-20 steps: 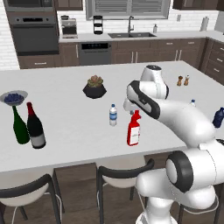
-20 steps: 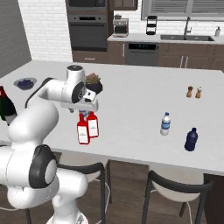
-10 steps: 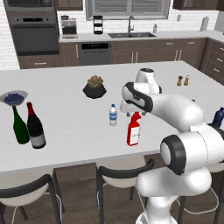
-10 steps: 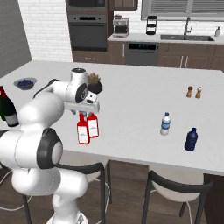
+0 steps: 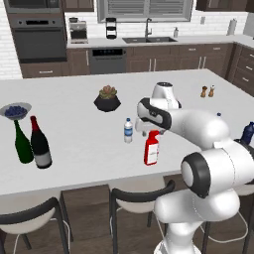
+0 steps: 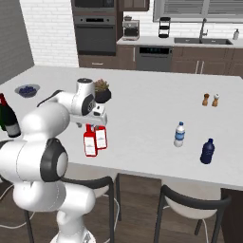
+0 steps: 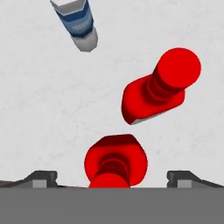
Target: Move the plastic bottles in the middle to the plastics group, and the glass bottles in the middle to the glass group.
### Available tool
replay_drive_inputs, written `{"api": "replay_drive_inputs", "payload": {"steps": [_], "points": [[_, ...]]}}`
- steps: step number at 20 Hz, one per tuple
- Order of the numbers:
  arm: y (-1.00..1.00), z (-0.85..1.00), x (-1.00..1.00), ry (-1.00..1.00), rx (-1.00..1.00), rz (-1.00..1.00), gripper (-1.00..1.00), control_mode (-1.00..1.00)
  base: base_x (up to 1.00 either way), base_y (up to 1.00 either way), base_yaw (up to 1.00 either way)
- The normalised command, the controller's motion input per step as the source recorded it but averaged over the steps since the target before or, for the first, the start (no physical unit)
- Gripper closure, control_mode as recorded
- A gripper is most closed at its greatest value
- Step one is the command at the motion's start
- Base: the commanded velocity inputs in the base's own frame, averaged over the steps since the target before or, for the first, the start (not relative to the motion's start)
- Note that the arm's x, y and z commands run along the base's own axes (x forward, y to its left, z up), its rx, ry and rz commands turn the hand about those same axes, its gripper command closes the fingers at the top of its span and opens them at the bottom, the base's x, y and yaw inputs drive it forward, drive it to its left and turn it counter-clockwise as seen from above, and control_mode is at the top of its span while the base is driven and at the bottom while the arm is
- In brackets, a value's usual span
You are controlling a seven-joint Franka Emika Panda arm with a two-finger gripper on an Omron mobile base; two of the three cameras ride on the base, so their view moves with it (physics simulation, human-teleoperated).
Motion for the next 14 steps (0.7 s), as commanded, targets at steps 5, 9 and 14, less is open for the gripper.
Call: {"api": "replay_drive_inputs", "payload": {"steps": [5, 9, 14], "points": [[0.05, -0.07, -0.09, 0.0, 0.0, 0.0, -1.0, -1.0, 0.0, 0.0, 0.0], [0.01, -0.16, 0.06, 0.0, 0.0, 0.0, -1.0, -1.0, 0.0, 0.0, 0.0], [0.0, -0.08, 0.18, -0.03, 0.0, 0.03, -1.0, -1.0, 0.0, 0.0, 0.0]]}}
